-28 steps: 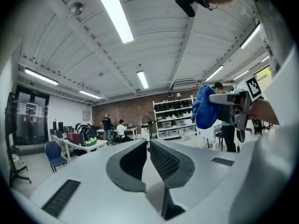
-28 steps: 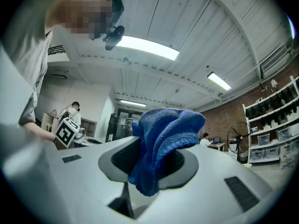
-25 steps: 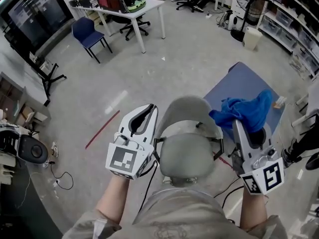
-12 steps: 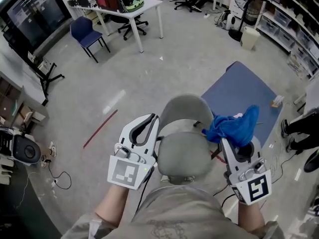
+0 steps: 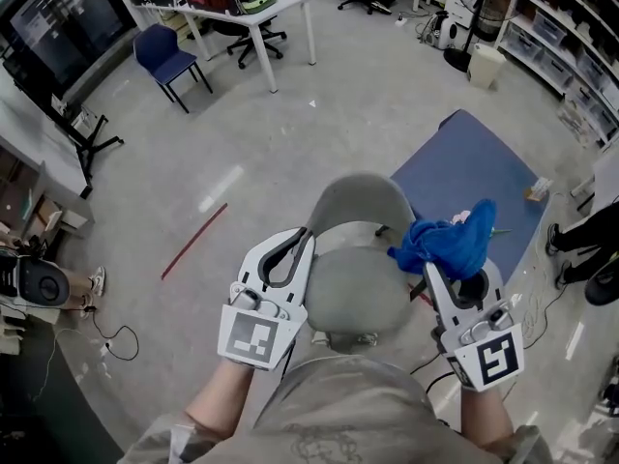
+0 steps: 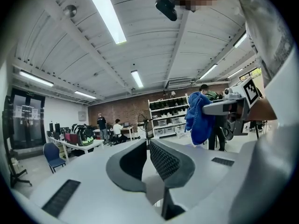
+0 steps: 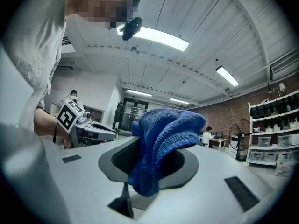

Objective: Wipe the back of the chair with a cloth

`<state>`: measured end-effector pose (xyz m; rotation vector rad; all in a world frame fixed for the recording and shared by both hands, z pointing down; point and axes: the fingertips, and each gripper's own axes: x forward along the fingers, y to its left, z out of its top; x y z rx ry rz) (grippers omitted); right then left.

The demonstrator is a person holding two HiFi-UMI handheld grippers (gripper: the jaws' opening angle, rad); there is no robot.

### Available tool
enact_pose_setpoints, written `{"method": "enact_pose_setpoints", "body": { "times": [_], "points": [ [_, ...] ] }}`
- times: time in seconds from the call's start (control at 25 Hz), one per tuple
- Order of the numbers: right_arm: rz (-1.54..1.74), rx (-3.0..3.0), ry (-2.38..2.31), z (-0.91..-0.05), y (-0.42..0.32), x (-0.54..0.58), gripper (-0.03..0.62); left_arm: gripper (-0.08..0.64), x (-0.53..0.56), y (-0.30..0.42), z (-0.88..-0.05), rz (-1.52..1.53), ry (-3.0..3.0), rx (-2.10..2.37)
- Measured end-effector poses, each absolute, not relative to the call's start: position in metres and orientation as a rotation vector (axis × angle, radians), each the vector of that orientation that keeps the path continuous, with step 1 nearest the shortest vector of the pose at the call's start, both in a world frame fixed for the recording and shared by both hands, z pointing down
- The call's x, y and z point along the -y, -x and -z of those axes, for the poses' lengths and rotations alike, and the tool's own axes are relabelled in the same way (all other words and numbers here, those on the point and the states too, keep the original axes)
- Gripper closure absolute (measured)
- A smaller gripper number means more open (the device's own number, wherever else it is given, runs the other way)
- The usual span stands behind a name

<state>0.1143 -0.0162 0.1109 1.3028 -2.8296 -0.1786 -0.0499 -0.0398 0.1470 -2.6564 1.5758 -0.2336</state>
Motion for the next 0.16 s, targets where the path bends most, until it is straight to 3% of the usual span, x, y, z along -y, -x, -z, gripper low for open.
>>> {"method": "enact_pose_setpoints", "body": {
  "times": [0.16],
  "points": [
    [0.171, 2.818, -1.282, -0.1166, -0.1166, 0.0177, 0.466, 0.523, 0.0410, 0.0524, -0.1448, 0.234, 2.648, -1.590]
  ]
}}
